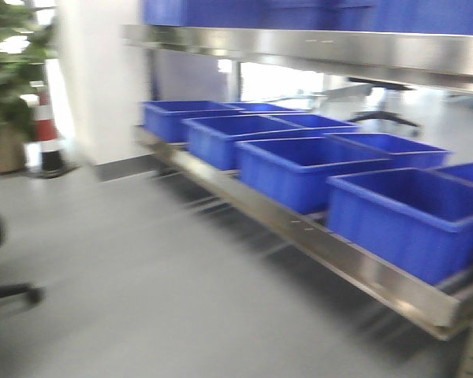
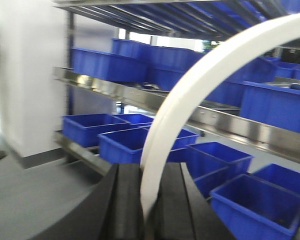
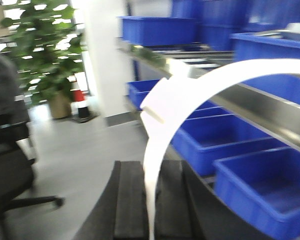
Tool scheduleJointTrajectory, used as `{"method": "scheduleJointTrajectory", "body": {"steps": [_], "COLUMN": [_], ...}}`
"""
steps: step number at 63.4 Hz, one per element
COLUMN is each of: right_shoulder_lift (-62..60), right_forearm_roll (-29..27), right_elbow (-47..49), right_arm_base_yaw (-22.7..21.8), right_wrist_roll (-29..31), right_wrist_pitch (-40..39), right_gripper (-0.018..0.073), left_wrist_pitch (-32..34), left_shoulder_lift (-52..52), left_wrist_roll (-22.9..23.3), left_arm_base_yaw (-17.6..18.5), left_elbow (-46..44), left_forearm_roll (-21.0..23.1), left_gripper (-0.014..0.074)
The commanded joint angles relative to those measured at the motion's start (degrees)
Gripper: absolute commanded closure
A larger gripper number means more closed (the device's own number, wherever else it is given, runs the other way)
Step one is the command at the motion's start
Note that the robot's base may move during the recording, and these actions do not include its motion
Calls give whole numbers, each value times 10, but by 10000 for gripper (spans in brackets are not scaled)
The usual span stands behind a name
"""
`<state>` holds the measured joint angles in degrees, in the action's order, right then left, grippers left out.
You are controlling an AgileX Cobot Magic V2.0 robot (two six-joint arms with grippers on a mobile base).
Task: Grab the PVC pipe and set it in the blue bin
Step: 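Drive the base up to the shelf of blue bins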
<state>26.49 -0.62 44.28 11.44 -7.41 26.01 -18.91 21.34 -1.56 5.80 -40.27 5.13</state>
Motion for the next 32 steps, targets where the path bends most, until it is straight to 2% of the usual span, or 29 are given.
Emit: {"method": "scheduleJointTrajectory", "body": {"steps": [1,32], "right_shoulder_lift": [-2,-2], "right_forearm_roll": [6,6], "right_elbow": [0,0], "right_arm_base_yaw": [-1,-1], "right_wrist_roll": [3,3], "right_wrist_pitch": [-16,-16], "right_gripper": [728,728], "left_wrist_pitch": [16,16], "left_shoulder_lift": [-1,-1], "left_wrist_roll": [-1,-1], "left_arm_base_yaw": [1,1], "left_elbow": [-1,-1], "left_forearm_roll": [3,3], "left_gripper": [707,707]}}
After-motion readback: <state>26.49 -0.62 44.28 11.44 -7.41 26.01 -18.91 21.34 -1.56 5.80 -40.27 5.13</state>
